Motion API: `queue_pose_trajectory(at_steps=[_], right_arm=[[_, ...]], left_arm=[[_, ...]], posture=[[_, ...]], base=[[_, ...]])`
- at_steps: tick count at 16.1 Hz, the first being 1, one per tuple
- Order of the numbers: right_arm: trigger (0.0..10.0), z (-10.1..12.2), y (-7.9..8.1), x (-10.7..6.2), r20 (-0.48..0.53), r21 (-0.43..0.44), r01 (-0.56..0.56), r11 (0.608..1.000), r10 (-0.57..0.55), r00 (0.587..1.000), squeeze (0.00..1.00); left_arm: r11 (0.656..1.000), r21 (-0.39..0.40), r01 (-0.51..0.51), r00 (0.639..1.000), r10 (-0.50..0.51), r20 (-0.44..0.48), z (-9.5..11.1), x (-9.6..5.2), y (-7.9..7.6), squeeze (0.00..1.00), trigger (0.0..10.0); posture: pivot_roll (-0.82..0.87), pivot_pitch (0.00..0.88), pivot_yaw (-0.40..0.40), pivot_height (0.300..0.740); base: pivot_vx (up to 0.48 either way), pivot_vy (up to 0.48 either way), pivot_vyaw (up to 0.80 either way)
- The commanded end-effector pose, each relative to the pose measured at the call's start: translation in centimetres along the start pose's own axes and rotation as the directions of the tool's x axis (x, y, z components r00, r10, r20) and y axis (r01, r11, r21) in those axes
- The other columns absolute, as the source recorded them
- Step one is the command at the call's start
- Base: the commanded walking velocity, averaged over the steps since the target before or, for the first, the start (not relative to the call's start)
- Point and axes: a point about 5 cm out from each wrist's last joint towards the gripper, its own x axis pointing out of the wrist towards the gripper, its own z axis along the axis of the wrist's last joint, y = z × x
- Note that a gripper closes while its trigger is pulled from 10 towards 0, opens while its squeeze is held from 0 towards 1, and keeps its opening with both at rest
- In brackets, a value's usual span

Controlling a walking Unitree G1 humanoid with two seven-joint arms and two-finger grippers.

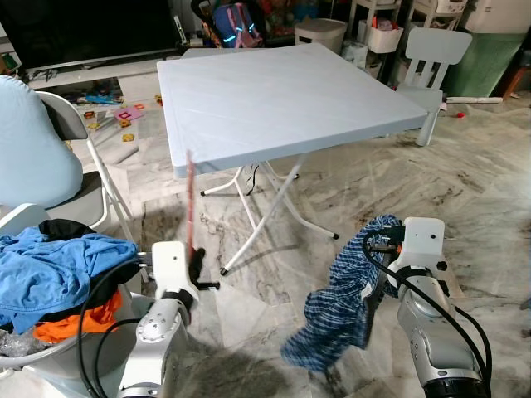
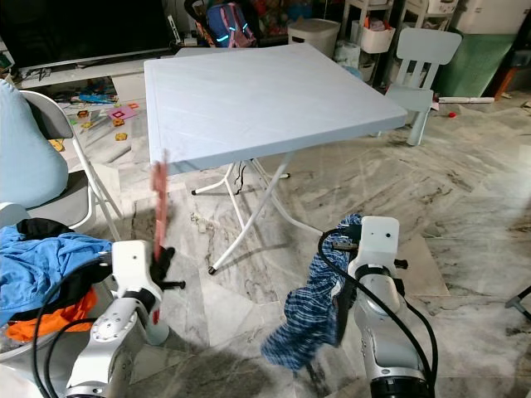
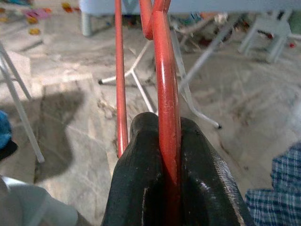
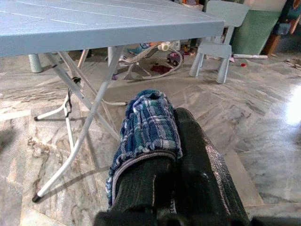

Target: Hang hanger

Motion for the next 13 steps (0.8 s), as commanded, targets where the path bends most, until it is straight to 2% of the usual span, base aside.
queue_pose_trajectory(at_steps=[1, 4, 6, 8, 9, 13], right_arm=[[10.0, 0.9, 0.4, 0.3, 0.03, 0.008, -0.013, 1.0, 0.013, 0.999, 0.0], [10.0, 1.4, 0.7, 0.6, 0.045, -0.003, -0.03, 1.0, 0.031, 0.999, 0.0], [10.0, 1.9, 1.1, 0.9, 0.07, -0.019, -0.055, 0.998, 0.056, 0.996, 0.0], [10.0, 3.5, 1.7, 0.7, 0.162, -0.009, -0.096, 0.995, 0.096, 0.982, 0.0], [10.0, 4.4, 2.2, 0.6, 0.202, -0.035, -0.121, 0.992, 0.126, 0.971, 0.0], [10.0, 4.7, 2.3, 0.6, 0.22, -0.042, -0.131, 0.99, 0.138, 0.966, 0.0]], left_arm=[[1.0, 0.019, 0.021, 0.999, -0.02, -0.043, -0.6, -0.1, -0.2, 0.0, 10.0], [0.999, 0.005, 0.049, 0.996, -0.049, -0.077, -1.2, -0.2, -0.6, 0.0, 10.0], [0.999, 0.007, 0.05, 0.998, -0.05, -0.025, -0.2, -0.2, -0.6, 0.0, 10.0], [0.999, 0.024, 0.047, 0.998, -0.048, 0.048, 1.4, 0.0, -0.8, 0.0, 10.0], [0.999, 0.025, 0.048, 0.997, -0.049, 0.063, 2.0, 0.2, -1.1, 0.0, 10.0], [0.996, 0.013, 0.087, 0.99, -0.088, 0.108, 3.3, 0.4, -2.3, 0.0, 10.0]], posture=[[-0.02, 0.003, 0.022, 0.74], [-0.02, 0.006, 0.019, 0.74], [-0.02, 0.007, 0.017, 0.74], [-0.02, 0.009, 0.014, 0.74], [-0.02, 0.009, 0.014, 0.74], [-0.03, 0.01, 0.005, 0.74]], base=[[0.0, 0.0, 0.0], [0.0, 0.0, 0.0], [0.0, 0.0, 0.0], [0.0, 0.0, 0.0], [0.0, 0.0, 0.0], [0.209, 0.0, 0.0]])
